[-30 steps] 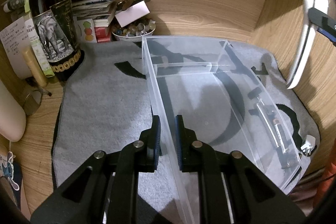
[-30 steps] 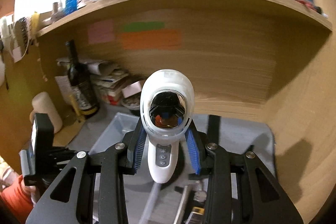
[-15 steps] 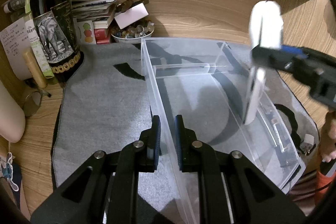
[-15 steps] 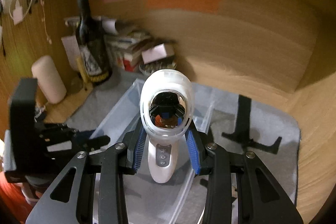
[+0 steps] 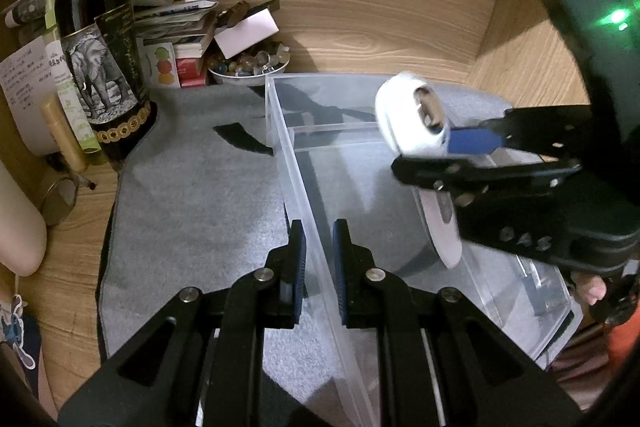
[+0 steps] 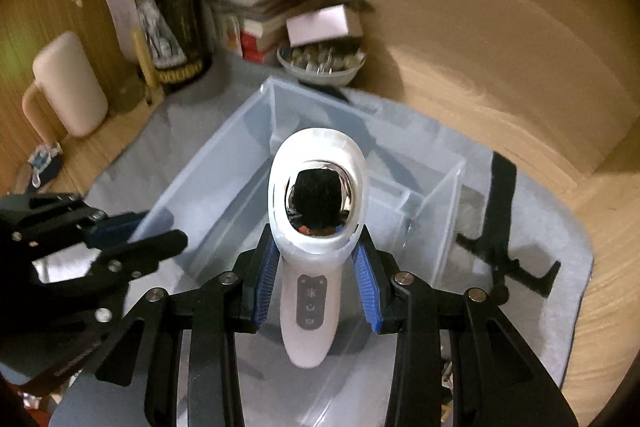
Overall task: Organize rigid objects
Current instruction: 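Lift the white device with the right tool and lower it into the clear box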
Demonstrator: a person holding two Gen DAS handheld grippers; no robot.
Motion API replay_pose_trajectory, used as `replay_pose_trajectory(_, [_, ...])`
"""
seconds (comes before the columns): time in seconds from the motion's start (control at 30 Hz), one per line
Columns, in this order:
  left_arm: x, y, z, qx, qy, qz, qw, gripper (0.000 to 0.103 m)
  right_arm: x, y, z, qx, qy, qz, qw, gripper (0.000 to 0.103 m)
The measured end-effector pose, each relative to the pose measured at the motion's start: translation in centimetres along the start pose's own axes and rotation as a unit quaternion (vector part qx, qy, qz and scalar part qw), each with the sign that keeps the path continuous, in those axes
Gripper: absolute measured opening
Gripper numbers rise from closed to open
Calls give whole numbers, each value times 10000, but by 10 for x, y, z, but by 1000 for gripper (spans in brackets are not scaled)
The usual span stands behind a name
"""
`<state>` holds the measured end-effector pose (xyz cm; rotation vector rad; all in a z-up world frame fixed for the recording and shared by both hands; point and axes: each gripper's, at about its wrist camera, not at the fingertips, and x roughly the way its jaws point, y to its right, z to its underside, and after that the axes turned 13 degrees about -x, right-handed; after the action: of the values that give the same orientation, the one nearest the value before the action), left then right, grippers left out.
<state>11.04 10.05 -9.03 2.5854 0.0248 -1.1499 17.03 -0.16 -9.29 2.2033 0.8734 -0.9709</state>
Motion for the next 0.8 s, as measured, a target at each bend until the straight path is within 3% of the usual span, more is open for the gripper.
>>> replay_pose_trajectory(0.17, [0, 0, 0, 34, 1, 11, 10000, 13, 16, -3, 3, -17, -379, -390, 9985, 34])
replay_pose_trajectory(0.43, [0, 0, 0, 26, 2, 9, 10000, 13, 22, -8, 6, -79, -543, -528, 9971, 36])
replay_pose_trajectory(0.47, [0, 0, 0, 30, 2, 6, 10000, 13, 20, -9, 6, -96, -505, -488, 9975, 37])
replay_pose_trajectory(0.6, [1, 0, 0, 11, -11, 5, 10000, 13, 6, -7, 6, -121, -235, -441, 9987, 59])
replay_pose_trajectory(0.8, [2, 1, -1, 4, -23, -21, 10000, 13, -20, 0, 5, -79, 134, -133, 9998, 62])
